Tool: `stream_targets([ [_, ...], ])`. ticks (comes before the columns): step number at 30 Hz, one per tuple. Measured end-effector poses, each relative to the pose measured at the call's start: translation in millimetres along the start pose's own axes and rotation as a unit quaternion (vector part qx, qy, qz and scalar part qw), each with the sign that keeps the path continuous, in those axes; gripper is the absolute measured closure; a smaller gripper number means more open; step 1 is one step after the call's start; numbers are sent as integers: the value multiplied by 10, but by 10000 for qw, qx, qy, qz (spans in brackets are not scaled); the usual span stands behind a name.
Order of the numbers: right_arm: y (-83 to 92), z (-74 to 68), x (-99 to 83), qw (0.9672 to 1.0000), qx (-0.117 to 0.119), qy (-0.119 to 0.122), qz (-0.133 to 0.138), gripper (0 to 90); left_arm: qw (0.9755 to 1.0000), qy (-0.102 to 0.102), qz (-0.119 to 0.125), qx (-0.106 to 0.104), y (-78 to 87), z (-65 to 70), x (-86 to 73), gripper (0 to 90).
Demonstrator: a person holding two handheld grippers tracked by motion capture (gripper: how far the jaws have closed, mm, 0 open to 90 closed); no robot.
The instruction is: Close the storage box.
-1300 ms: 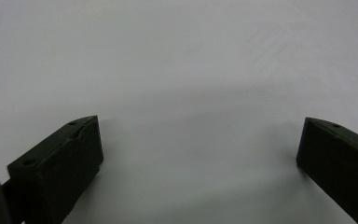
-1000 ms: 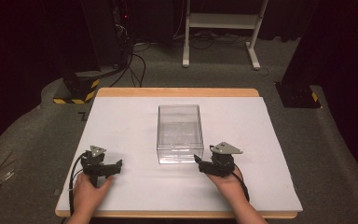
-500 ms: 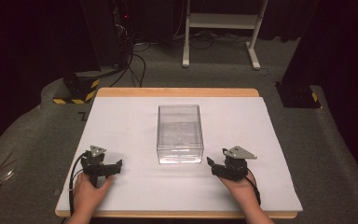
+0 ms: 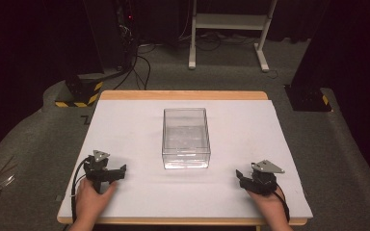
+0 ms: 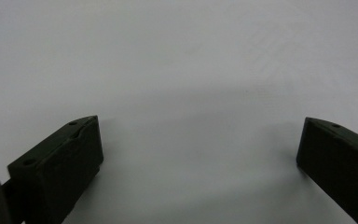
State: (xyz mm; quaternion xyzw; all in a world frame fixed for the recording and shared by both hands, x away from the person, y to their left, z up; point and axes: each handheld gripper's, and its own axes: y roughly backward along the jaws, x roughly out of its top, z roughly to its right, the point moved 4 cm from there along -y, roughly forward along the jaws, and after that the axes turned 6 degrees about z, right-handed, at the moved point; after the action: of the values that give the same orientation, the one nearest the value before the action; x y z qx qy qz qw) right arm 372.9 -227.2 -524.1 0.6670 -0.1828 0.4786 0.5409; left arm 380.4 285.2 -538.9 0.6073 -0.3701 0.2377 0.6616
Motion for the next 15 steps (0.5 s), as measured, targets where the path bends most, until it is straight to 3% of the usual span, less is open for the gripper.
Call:
stream_targets([
  [3, 15, 22, -20, 10000, 7, -74, 24, 307, 10000, -2, -3, 0, 1, 0, 0, 7],
  [8, -18, -30, -29, 9997, -14, 207, -136, 311, 10000, -5, 0, 3, 1, 0, -1, 7],
  [15, -34, 3, -31, 9996, 141, 9, -230, 309, 10000, -3, 0, 1, 1, 0, -1, 7],
])
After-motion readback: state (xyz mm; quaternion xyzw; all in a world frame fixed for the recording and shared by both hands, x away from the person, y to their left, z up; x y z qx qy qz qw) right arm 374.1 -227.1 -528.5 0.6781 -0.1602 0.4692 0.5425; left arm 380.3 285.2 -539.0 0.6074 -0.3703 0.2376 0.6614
